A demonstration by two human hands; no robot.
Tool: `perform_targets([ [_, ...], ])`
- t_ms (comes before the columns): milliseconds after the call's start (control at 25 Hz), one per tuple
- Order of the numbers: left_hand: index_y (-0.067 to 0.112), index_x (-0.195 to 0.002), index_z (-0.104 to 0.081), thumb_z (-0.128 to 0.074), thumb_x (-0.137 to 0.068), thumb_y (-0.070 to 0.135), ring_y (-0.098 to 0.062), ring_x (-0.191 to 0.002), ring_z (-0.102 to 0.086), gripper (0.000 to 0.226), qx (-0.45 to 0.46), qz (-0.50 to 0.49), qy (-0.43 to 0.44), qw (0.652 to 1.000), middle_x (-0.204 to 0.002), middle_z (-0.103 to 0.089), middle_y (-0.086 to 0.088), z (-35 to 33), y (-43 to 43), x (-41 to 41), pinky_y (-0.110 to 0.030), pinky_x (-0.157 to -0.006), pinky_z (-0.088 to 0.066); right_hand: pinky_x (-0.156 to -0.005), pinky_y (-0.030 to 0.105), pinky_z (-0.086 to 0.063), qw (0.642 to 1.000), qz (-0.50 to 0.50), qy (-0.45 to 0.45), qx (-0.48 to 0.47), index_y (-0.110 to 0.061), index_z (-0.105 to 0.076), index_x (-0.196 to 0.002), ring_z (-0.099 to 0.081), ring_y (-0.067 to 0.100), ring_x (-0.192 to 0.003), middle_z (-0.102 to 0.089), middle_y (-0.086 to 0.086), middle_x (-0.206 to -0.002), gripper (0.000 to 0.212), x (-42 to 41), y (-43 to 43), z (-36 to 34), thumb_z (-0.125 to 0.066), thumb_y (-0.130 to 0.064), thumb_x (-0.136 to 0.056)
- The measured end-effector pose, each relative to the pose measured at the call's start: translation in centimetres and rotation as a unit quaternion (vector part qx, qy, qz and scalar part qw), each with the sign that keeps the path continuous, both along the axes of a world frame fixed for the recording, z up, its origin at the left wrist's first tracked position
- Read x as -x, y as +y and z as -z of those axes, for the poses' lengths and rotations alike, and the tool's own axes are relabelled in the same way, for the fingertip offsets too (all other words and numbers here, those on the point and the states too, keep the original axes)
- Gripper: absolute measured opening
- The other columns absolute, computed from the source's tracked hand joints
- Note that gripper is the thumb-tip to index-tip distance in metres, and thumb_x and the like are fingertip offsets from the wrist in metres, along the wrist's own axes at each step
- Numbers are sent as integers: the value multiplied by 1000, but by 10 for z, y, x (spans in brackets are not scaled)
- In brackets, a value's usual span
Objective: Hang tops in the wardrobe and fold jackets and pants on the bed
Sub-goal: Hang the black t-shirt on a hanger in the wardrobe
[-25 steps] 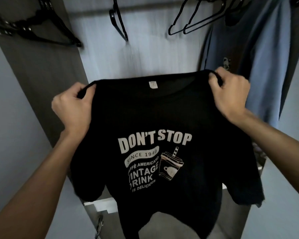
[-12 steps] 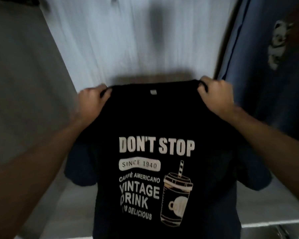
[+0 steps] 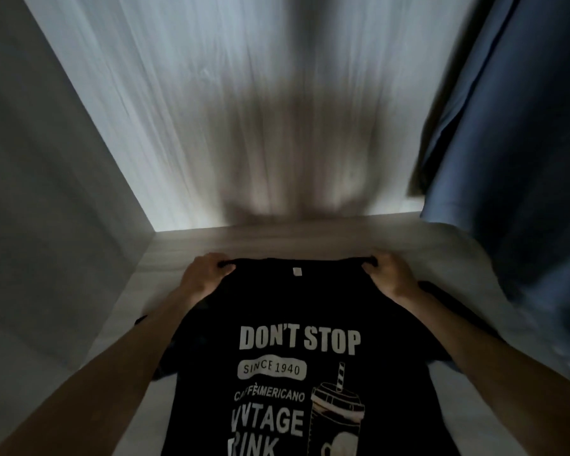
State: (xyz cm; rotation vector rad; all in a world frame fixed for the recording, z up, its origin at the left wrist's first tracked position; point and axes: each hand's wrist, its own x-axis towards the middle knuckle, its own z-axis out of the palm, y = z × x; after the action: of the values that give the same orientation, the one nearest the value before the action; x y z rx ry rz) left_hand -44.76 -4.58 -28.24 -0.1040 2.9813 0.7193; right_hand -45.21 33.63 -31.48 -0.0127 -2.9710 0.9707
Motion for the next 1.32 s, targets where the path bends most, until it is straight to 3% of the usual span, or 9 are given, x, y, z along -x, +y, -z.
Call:
perform_targets([
  [80,21,-105,-61,-63,-93,34,-29,-105,-62,17,47,20,-48,998,-107,-65,-8,0,4,4,-34,-82,-46,-82,34,-46,1000,-7,-7,-22,-7,-67,-101,-62,34,-102,-65,17,-106,17,0,-8,-10,-66,-13,-85],
  [200,19,-136,-49,-64,-91,36,-31,-125,-49,50,49,66,-23,996,-135,-51,-11,-23,18,0,-38,-102,-41,-88,37,-50,999,-15,32,5,-13,-69,-98,-62,33,-103,-63,15,-105,19,-11,-17,-42,-68,-7,-80],
  [360,23,-114,-62,-66,-87,39,-19,-109,-62,32,-73,177,28,981,-111,-66,2,-112,58,-13,-24,-83,-44,-74,22,-40,990,20,118,78,-21,-68,-98,-60,15,-89,-61,1,-98,19,-44,-27,-132,-66,-8,-84],
  [440,22,-104,-67,-70,-88,36,-19,-94,-70,22,-118,229,36,966,-98,-70,6,-160,82,-24,-29,-83,-50,-70,20,-41,985,19,137,105,-24,-67,-95,-58,13,-83,-62,-4,-92,17,-63,-24,-182,-67,-10,-84],
  [600,17,-111,-65,-64,-93,35,-23,-85,-72,25,-122,321,68,937,-100,-73,-3,-264,122,-51,-32,-76,-52,-92,40,-50,970,10,180,160,-30,-67,-88,-64,26,-94,-69,3,-94,15,-105,-6,-279,-72,-18,-80],
  [960,20,-103,-67,-61,-94,40,-24,-82,-73,22,-103,339,159,922,-95,-74,-2,-405,160,-122,-29,-71,-49,-73,23,-46,932,10,240,271,-13,-56,-122,-59,14,-89,-63,8,-102,35,-178,23,-407,-66,-14,-88],
  [1160,19,-102,-67,-60,-94,37,-24,-79,-73,21,-109,309,209,921,-93,-74,-2,-434,178,-154,-29,-70,-50,-58,27,-46,884,68,287,362,-13,-40,-123,-55,16,-68,-55,6,-85,38,-196,38,-450,-62,-10,-91],
  [1240,19,-102,-67,-61,-94,36,-23,-78,-73,20,-109,300,219,922,-92,-74,-1,-439,182,-160,-29,-69,-50,-62,32,-50,850,110,348,381,-11,-40,-129,-58,18,-72,-59,10,-99,43,-196,46,-466,-56,-11,-89],
  [1320,20,-101,-67,-61,-94,36,-23,-77,-73,19,-114,293,228,922,-91,-74,-1,-443,183,-160,-28,-68,-50,-78,36,-49,798,158,426,395,-17,-34,-139,-54,20,-89,-43,4,-129,58,-200,53,-482,-57,-18,-86],
])
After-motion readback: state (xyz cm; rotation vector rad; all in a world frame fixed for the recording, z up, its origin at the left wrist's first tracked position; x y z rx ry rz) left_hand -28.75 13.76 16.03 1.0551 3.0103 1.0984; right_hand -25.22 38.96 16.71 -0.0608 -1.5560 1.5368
